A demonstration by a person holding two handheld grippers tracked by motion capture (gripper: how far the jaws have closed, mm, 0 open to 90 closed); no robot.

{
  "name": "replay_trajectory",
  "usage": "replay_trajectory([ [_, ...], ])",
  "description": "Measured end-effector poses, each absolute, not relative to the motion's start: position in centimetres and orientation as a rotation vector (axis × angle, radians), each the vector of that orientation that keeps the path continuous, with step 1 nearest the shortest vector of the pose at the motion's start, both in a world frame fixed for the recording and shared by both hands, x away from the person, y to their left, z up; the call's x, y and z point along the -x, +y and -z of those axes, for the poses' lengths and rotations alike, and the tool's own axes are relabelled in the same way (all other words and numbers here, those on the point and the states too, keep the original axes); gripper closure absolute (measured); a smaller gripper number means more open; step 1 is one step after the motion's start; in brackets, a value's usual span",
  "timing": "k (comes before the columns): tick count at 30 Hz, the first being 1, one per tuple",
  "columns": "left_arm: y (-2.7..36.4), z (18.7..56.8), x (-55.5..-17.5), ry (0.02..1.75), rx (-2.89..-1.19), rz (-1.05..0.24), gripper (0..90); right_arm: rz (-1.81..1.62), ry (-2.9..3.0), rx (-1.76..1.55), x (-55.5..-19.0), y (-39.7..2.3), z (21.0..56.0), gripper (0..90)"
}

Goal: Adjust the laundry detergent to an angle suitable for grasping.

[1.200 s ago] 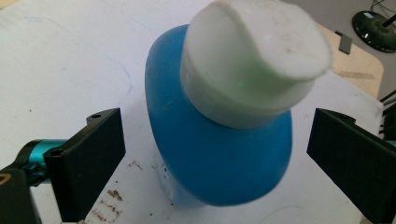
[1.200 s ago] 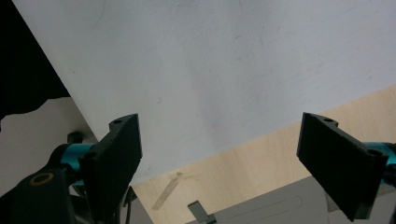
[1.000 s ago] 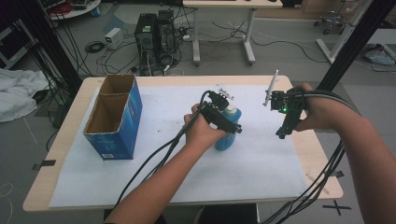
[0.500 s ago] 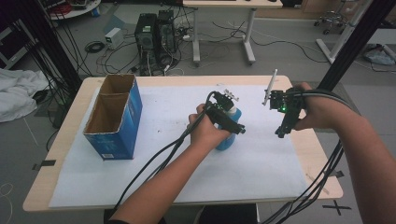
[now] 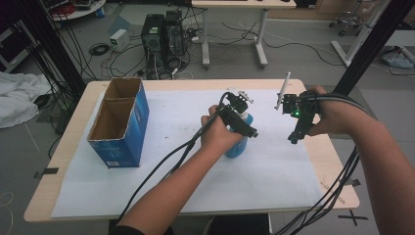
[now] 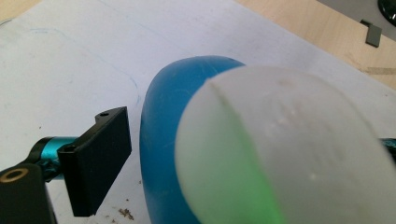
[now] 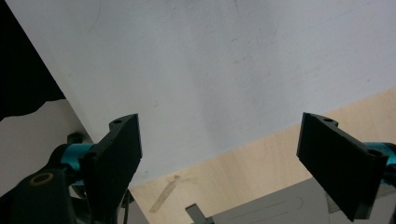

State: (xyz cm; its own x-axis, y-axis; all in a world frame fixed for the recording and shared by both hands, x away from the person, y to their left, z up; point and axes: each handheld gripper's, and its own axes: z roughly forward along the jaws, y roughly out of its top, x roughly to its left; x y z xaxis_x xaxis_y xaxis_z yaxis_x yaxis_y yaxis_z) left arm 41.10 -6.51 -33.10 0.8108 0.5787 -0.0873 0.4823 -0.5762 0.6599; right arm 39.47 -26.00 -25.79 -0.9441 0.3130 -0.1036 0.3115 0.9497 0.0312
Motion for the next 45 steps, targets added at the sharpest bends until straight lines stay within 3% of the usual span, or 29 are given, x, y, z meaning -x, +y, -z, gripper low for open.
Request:
replay_trajectory([
  [8, -7.09, 32.99, -41.56, 0.77, -2.351, -0.193, 9.0, -0.023, 2.995, -0.482, -39.67, -25.98, 25.87, 13.2],
  [37, -7.21, 32.76, -41.78, 0.779, -2.396, -0.238, 22.9, -0.024, 2.993, -0.477, -39.78, -25.84, 25.92, 13.2],
  [42, -7.42, 32.67, -41.58, 0.76, -2.423, -0.23, 34.4, -0.03, 2.99, -0.487, -39.67, -25.74, 25.95, 13.2],
  [45, -7.5, 32.62, -41.52, 0.756, -2.436, -0.239, 36.2, -0.027, 2.992, -0.489, -39.61, -25.76, 25.91, 13.2],
])
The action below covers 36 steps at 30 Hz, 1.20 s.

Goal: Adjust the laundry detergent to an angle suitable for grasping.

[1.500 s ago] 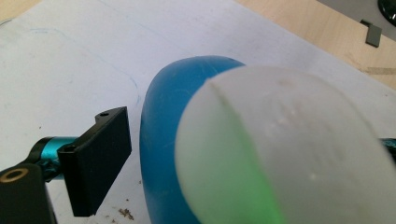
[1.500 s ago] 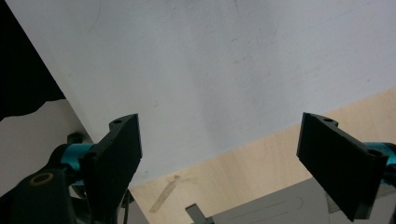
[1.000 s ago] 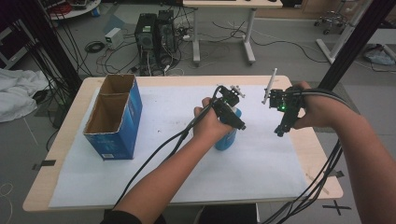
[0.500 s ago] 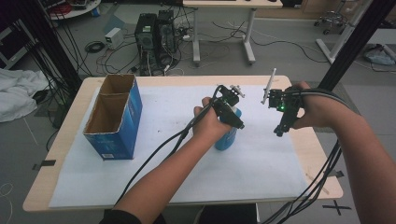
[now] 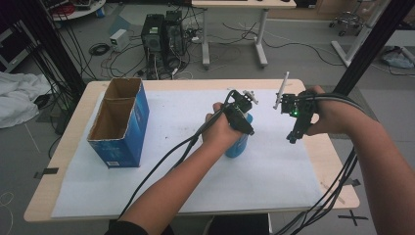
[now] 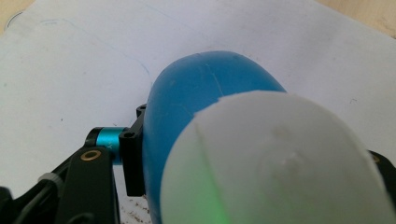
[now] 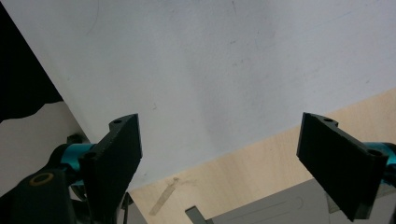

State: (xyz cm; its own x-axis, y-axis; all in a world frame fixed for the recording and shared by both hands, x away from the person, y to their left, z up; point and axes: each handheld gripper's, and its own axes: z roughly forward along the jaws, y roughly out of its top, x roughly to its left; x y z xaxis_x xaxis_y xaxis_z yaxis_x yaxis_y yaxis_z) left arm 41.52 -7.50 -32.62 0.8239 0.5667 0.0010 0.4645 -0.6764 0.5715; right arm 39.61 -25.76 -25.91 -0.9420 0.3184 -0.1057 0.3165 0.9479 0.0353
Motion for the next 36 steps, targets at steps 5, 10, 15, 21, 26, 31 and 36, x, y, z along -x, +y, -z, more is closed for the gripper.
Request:
replay_trajectory([
  [5, -7.6, 32.5, -41.5, 0.769, -2.452, -0.242, 37.1, -0.025, 2.988, -0.487, -39.6, -25.8, 25.9, 13.2],
  [10, -7.8, 32.4, -41.5, 0.784, -2.46, -0.244, 37.5, -0.022, 2.992, -0.482, -39.6, -25.5, 26.0, 13.2],
  [15, -7.7, 32.4, -41.6, 0.759, -2.474, -0.242, 37.8, -0.02, 2.993, -0.484, -39.6, -25.4, 26.0, 13.2],
  [21, -7.4, 32.2, -41.5, 0.731, -2.493, -0.24, 38.0, -0.019, 2.995, -0.49, -39.6, -25.4, 26.1, 13.3],
  [26, -7.0, 31.4, -41.3, 0.693, -2.488, -0.245, 38.0, -0.021, 2.995, -0.483, -39.7, -25.5, 26.1, 13.2],
  [31, -6.4, 30.4, -41.0, 0.644, -2.5, -0.236, 37.9, -0.015, 2.995, -0.482, -39.7, -25.4, 26.1, 13.2],
  [36, -5.4, 29.2, -40.6, 0.577, -2.522, -0.227, 37.9, -0.014, 2.995, -0.483, -39.6, -25.3, 26.1, 13.2],
])
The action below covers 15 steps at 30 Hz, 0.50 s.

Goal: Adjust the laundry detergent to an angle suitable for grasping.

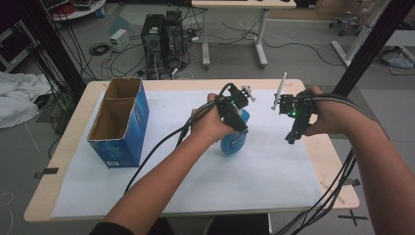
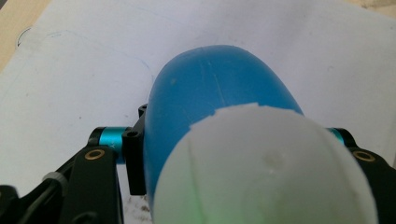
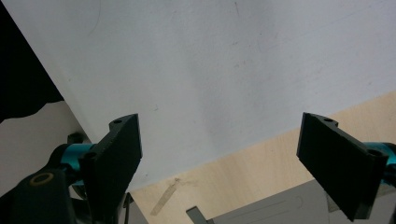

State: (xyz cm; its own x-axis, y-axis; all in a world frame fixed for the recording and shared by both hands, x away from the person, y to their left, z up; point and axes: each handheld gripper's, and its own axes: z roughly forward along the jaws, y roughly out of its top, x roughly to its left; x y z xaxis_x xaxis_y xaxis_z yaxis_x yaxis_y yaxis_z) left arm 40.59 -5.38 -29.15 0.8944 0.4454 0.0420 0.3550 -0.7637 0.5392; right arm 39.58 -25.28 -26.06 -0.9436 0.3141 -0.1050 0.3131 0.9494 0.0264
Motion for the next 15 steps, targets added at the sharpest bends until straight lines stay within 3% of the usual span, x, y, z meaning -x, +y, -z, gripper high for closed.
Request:
replay_trajectory([
  [15, -2.2, 26.8, -39.6, 0.34, -2.606, -0.22, 37.8, -0.015, 2.999, -0.458, -39.4, -24.3, 25.9, 13.2],
])
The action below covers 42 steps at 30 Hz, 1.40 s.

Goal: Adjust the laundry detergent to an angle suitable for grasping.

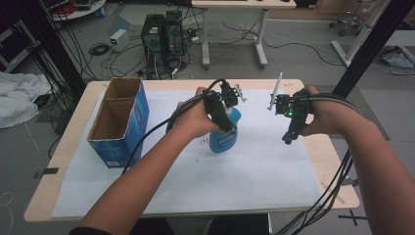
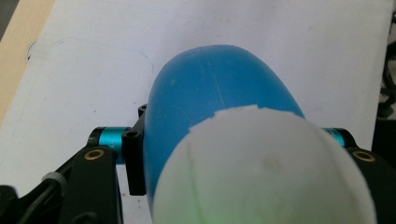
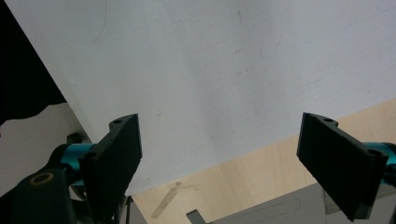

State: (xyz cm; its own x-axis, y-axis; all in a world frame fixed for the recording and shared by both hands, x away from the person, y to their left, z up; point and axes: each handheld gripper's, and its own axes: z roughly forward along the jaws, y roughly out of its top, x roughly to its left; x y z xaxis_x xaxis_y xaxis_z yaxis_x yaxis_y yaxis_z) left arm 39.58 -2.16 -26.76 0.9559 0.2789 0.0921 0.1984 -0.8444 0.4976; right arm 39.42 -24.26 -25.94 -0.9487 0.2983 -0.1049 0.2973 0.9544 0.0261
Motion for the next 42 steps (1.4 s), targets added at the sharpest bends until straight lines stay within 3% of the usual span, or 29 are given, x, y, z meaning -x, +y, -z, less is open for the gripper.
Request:
replay_trajectory([
  [17, 0.3, 26.9, -38.5, 0.05, -2.641, -0.142, 37.8, -0.013, 2.994, -0.453, -39.0, -23.6, 25.9, 13.2],
  [29, 1.0, 27.6, -37.9, -0.266, -2.639, 0.058, 37.8, 0.0, 2.998, -0.46, -38.9, -23.2, 25.9, 13.2],
  [42, 1.7, 28.4, -37.8, -0.391, -2.662, 0.034, 37.9, 0.003, 3.001, -0.448, -39.0, -23.0, 26.0, 13.2],
])
